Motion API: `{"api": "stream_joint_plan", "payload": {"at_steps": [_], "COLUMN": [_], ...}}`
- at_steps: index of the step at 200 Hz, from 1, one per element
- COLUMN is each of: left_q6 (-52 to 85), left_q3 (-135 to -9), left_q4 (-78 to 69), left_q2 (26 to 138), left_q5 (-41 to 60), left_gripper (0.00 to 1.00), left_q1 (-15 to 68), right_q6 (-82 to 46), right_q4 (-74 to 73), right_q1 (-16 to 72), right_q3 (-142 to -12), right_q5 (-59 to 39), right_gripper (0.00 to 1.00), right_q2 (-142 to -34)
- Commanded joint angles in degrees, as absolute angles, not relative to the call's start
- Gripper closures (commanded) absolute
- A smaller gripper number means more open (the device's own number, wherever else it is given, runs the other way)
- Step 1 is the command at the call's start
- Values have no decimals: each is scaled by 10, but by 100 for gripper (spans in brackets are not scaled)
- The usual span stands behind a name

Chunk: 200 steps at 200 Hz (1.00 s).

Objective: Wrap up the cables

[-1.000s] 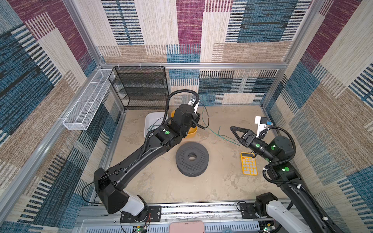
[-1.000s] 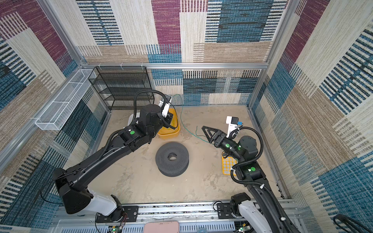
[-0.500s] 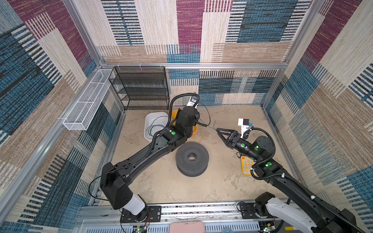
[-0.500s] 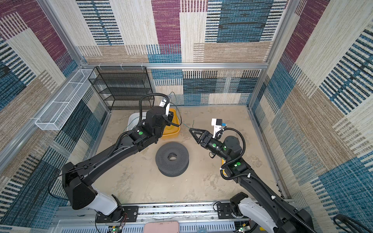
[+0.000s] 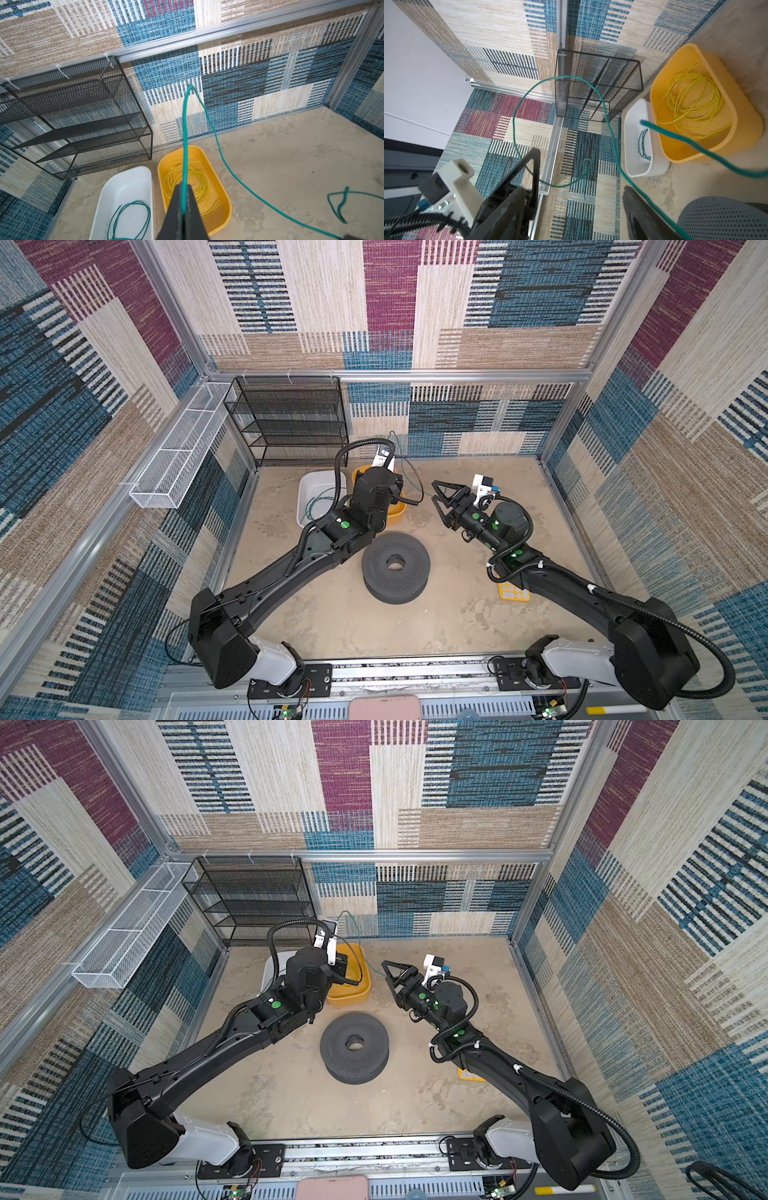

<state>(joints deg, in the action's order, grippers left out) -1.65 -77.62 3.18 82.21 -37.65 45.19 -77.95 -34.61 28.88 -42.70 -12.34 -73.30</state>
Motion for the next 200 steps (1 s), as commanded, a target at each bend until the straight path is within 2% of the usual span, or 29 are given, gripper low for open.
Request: {"api": "stream_joint_plan", "payload": {"at_steps": [1,18,41,72,105,145,200], "left_q6": [-4,-9,-20,-37,-36,-23,-6], "left_q3": [-767,-760,-753,-747,-752,-760,-750], "left_q4": [0,-4,-11,-24,-31,-39,-26], "left_q2": [809,801,800,811,826,829,806], "left_q5": [-367,-364,-367,-376,-375,-370,-361], "left_gripper": [100,100,100,100,100,100,100], "left_q1": [452,452,452,451,447,444,444], "right_q6": [-771,-774,-776,-697,-666,-711,-752], "right_q4": [-333,-339,-369,-315,-302,-321,-360], "right_q1": [289,288,291,303,324,362,360], "right_q3": [-470,-480,-469,-503,-496,-458,-439], "right_q5": [-97,-114,-129,-139,-131,-105,-41], "right_gripper": [30,37,37,29,25,21,15], "right_q2": [-756,-783,-784,-746,-712,-727,-770]}}
